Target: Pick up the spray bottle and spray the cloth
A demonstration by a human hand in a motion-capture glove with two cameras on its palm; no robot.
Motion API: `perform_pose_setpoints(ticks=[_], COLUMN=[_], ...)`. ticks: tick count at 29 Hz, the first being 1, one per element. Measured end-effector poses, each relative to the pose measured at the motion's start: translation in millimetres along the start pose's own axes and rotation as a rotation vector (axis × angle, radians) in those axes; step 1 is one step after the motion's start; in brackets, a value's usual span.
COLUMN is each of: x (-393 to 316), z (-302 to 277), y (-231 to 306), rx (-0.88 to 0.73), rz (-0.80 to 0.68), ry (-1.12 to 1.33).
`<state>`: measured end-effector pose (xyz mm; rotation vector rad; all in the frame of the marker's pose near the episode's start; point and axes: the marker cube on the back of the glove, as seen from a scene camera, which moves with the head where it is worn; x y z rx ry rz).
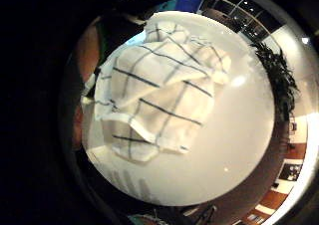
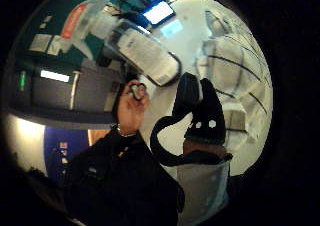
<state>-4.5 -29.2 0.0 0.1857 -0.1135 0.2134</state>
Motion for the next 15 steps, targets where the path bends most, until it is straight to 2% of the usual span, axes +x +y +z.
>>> perform_pose_setpoints(ticks=[15], x=[20.6], z=[3.6], y=[35.1], rx=[-0.002], rz=[0.053], ry=[0.021])
